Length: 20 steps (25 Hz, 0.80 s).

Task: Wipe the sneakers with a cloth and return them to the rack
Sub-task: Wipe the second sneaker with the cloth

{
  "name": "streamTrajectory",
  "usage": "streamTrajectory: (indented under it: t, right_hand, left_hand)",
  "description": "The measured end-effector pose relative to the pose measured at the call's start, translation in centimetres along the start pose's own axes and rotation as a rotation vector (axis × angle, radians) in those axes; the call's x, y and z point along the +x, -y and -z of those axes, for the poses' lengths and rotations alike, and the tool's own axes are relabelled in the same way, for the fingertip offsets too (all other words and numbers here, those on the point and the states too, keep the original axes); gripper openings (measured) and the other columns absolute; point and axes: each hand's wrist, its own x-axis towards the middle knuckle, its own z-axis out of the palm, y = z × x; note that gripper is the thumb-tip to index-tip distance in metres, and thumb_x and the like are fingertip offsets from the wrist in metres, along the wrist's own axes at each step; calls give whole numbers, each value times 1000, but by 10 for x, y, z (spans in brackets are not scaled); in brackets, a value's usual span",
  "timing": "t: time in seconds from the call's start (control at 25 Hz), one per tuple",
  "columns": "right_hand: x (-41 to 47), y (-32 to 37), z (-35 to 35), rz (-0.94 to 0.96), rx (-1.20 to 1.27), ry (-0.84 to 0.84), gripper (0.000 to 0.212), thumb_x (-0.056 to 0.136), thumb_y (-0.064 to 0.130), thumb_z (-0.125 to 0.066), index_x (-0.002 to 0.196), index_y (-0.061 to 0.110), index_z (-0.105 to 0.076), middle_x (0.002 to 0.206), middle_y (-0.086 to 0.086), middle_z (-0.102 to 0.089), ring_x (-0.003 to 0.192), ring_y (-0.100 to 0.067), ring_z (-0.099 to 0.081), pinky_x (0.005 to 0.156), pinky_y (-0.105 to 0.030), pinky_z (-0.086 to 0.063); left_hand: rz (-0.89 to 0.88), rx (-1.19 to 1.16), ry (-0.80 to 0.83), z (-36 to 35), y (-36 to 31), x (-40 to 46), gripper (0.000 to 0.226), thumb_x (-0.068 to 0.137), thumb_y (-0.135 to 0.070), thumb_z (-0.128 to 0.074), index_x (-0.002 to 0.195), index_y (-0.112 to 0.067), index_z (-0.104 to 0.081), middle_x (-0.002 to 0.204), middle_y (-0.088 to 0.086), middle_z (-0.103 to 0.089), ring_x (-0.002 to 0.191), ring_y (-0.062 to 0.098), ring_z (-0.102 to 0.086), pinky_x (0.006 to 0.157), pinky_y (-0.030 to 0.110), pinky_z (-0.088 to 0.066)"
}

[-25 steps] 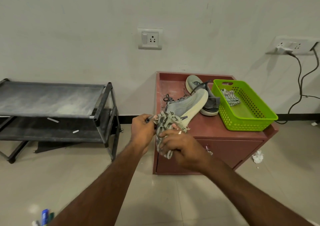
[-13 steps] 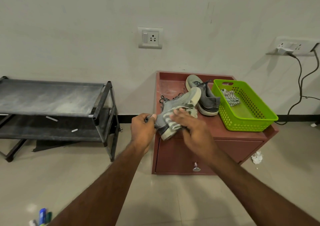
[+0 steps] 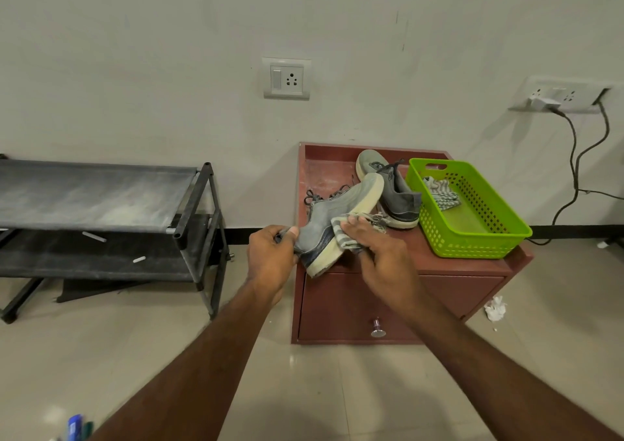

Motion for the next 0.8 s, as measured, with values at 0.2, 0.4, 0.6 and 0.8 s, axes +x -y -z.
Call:
streamTrajectory:
  t: [0.2, 0.4, 0.6, 0.8]
  right_hand:
    - [-7, 12, -7, 247, -191, 178, 56, 84, -7, -50, 134, 15, -60, 144, -6, -54, 141, -24, -41, 116, -38, -33]
    - [-17, 38, -11, 415, -71, 442, 45, 81, -8, -51, 114, 16, -72, 127, 2, -67, 138, -17, -45, 118, -45, -27]
    - [-3, 12, 30, 50, 176, -99, 60, 68, -24, -44, 106, 12, -75, 112, 2, -72, 116, -14, -63, 103, -42, -48]
    - [5, -6, 17, 22, -1, -97, 64, 66, -22, -46, 110, 15, -74, 119, 1, -70, 122, -11, -58, 109, -36, -43]
  left_hand:
    - [-11, 7, -23, 0, 1, 0, 13, 96, -11, -64, 92, -3, -73, 89, 20, -74, 86, 32, -74, 77, 47, -63]
    - [-44, 89, -28, 3, -2, -2, 14, 95, -12, -65, 87, -7, -75, 80, 16, -73, 72, 26, -70, 71, 47, -63]
    - [-70, 116, 26, 3, -5, -3, 13, 96, -12, -64, 94, -3, -72, 87, 17, -72, 76, 18, -70, 65, 28, -60]
    - [-79, 132, 20, 3, -1, 1, 13, 97, -16, -64, 94, -7, -72, 92, 17, -73, 90, 31, -73, 78, 46, -63]
